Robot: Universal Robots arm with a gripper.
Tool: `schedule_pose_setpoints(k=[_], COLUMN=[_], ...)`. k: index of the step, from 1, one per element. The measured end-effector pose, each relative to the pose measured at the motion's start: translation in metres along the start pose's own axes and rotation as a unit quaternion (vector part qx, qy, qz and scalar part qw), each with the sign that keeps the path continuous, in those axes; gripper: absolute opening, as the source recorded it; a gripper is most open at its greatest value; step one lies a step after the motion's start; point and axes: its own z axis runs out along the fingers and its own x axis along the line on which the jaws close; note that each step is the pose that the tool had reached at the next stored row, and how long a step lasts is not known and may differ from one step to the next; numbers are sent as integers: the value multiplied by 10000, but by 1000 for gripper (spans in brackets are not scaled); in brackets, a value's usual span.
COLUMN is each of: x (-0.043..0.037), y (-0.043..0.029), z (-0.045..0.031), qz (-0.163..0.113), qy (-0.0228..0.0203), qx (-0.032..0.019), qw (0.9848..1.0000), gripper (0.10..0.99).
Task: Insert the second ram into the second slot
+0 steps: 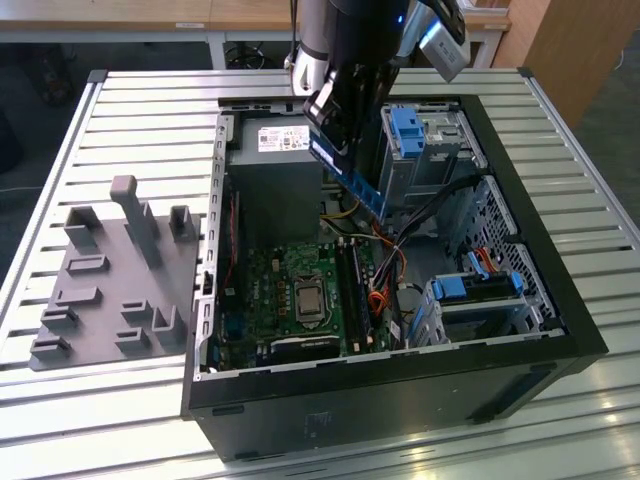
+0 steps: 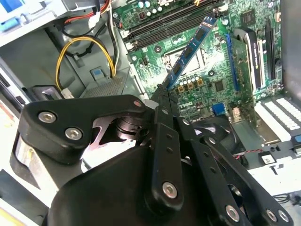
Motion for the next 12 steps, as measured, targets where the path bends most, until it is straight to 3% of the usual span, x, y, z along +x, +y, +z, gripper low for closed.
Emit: schedule_pose_setpoints(k=[12], x=[0], y=[0], z=[4], qz=[538], qy=[-19], qx=[1], qw=[9986], gripper=[114])
